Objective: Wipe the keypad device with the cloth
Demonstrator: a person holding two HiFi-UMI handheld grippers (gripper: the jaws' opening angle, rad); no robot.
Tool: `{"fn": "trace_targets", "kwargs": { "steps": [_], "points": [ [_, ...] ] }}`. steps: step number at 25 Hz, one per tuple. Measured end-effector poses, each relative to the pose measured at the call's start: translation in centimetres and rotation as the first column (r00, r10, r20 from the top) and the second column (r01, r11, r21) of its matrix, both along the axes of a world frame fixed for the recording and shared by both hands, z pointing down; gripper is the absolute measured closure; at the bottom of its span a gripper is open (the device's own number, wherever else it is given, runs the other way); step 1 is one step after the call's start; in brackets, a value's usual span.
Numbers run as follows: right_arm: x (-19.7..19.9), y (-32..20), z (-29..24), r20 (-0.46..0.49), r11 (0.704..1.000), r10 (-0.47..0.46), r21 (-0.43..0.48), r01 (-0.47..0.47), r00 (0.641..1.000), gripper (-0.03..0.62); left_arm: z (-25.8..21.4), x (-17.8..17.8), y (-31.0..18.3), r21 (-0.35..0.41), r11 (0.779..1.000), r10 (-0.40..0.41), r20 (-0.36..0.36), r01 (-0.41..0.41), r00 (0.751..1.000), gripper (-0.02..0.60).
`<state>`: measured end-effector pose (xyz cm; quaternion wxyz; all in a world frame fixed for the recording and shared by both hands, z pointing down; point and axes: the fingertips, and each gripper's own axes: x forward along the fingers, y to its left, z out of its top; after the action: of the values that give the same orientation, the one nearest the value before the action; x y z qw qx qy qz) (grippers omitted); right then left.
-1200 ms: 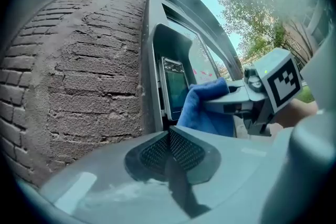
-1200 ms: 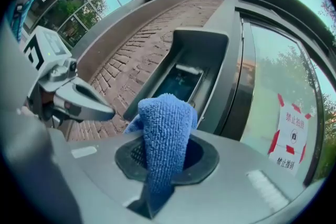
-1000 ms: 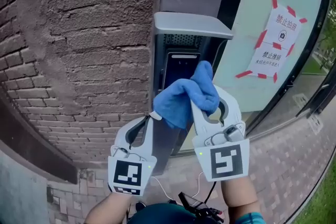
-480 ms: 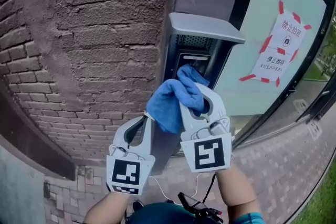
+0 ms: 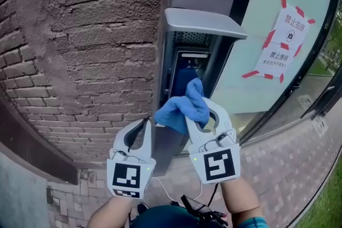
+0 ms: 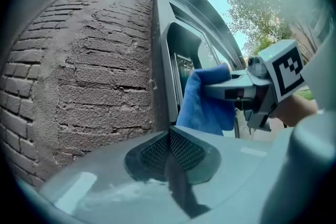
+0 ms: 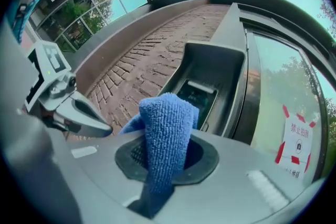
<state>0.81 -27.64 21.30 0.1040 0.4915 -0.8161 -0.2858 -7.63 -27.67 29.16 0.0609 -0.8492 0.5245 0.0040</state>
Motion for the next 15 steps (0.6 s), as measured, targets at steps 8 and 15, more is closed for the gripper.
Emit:
{"fn": "trace_targets", "kwargs": {
  "steps": [8,15],
  "points": [
    [-2.1,0.7,-8.6,-0.011,0.986,-0.008,0.168,0.009,1.000,0.551,-0.8,-1.4,0.4,0.013,1.000,-0.023,-0.015,0.024,1.000,0.588],
    [-4.3,-0.7,-6.0,-0.056,0.993,-0.045,0.106,0.051,0.997,0.551,-0.6,-2.4,0.5,0.003,0.999,-0.040,-0.017,0.040,0.999,0.588]
  ]
}}
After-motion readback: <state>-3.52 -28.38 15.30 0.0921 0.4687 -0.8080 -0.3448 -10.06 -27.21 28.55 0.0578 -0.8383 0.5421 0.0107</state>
